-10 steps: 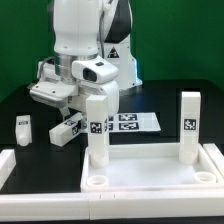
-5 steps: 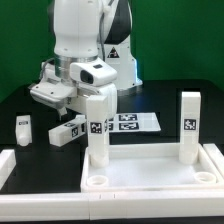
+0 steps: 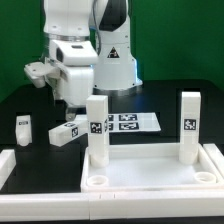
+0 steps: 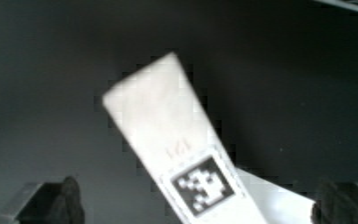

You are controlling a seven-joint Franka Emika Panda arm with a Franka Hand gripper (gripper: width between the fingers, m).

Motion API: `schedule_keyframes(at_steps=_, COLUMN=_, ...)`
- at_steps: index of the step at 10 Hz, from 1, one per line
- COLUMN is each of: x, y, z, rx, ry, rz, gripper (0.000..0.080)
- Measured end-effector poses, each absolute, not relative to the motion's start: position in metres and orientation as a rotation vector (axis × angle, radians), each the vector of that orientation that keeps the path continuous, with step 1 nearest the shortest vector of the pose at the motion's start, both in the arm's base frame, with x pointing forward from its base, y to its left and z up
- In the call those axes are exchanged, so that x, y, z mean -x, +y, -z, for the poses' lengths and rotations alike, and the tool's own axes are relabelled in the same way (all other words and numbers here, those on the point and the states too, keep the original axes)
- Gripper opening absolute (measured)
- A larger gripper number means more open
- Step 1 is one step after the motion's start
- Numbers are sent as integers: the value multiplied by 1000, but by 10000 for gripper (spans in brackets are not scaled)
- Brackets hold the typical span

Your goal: Assemble desk

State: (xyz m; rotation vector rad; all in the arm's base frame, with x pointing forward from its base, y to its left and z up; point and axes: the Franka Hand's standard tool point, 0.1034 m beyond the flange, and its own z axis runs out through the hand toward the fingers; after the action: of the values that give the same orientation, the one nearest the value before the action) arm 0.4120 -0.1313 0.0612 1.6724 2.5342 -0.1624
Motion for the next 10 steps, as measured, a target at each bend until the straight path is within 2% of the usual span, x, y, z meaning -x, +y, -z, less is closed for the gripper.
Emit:
schedule_keyframes(at_steps=4, x=-415, y=-131, z=-60, rx=-1973, ry=2286, rz=117, gripper=649)
schedule_keyframes(at_steps=6, x=-436, y=-131, z=-64, rx=-2186, ry=2046, rz=90, gripper=649)
schedule_keyframes(at_steps=8, x=-443, y=-121, z=-66, rx=-2595, ry=1507, rz=29, gripper=649)
schedule_keyframes(at_steps=10, x=-442, y=-121, z=-65, rx=-2716, ry=1310, rz=19, gripper=649)
